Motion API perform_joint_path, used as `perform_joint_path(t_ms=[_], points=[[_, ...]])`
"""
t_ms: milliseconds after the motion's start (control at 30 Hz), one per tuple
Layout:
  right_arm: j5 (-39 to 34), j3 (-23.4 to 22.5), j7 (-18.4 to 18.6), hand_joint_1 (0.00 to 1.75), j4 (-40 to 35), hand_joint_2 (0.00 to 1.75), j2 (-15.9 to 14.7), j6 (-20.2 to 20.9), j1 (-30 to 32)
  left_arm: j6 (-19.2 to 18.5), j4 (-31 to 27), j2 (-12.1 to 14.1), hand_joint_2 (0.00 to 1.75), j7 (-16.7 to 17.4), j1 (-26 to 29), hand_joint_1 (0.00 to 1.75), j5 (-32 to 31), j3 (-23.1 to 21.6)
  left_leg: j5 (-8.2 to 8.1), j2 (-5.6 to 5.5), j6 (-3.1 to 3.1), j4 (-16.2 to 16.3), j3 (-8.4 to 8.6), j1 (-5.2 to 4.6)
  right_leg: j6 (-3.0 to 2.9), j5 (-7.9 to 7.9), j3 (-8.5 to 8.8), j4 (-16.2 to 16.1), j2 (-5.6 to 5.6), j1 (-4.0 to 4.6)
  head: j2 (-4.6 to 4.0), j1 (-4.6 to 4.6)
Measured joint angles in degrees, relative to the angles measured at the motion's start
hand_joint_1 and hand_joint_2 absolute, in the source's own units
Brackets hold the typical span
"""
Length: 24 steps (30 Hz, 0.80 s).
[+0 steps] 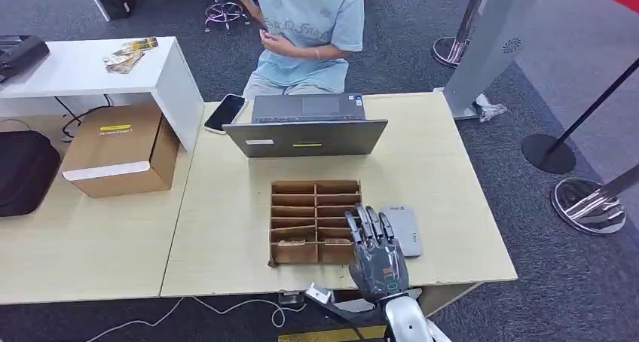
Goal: Pass the card to the sensor for recognition and then transmit it.
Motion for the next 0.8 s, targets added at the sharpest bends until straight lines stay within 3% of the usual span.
perform_joint_path(t_ms=[800], points=[[0.0,-2.9,-1.0,0.07,1.9,1.75,0.5,1.8,0.0,-0.9,0.0,0.3,0.0,0.0,-0.1,0.0,-0.5,0.0,0.0,0.01,0.0,0.0,-0.01,0.01,0.0,0.0,-0.01,0.0,0.0,0.01,0.0,-0.02]])
